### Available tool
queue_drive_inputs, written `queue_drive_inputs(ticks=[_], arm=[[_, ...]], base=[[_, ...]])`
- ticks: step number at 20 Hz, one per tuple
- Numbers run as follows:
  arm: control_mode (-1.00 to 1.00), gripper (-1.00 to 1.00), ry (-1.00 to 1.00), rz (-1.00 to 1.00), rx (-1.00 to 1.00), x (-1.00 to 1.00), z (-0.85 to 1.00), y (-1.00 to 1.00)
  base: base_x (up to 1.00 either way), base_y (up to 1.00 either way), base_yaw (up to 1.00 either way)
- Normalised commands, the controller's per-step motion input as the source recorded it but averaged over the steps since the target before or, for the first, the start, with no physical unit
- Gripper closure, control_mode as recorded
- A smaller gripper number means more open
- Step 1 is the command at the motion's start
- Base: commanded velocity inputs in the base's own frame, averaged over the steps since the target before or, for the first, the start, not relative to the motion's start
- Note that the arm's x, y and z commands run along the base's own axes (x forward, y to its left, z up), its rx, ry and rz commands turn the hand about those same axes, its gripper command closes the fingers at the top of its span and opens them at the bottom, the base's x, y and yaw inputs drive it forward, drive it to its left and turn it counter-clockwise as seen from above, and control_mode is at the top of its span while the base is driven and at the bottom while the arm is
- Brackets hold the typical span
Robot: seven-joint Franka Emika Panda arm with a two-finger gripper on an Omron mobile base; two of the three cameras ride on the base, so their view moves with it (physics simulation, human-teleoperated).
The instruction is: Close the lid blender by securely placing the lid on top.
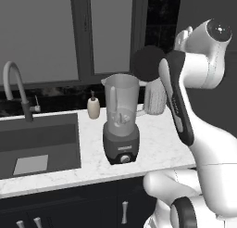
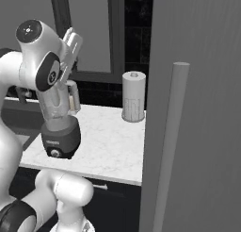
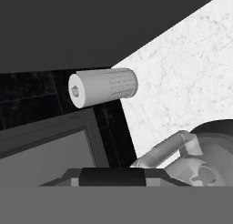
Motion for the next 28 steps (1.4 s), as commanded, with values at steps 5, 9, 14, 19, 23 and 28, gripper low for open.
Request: queue_drive_inputs(ticks=[5, 9, 14, 19, 23, 28], arm=[[-1.0, 1.0, 0.1, 0.0, 0.05, 0.5, 0.0, 0.48], [-1.0, 1.0, 0.11, 0.0, 0.07, 0.53, 0.0, 0.4], [-1.0, 1.0, 0.12, 0.0, 0.06, 0.29, -0.29, 0.15], [-1.0, 1.0, 0.11, 0.01, 0.05, 0.17, -0.25, 0.0], [-1.0, 1.0, 0.14, 0.02, 0.11, 0.37, -0.02, 0.1], [-1.0, 1.0, 0.14, 0.03, 0.12, 0.4, -0.11, 0.23]], base=[[0.0, 0.0, 0.0], [0.0, 0.0, 0.0], [0.0, 0.0, 0.0], [0.0, 0.0, 0.0], [0.0, 0.0, 0.0], [0.0, 0.0, 0.0]])
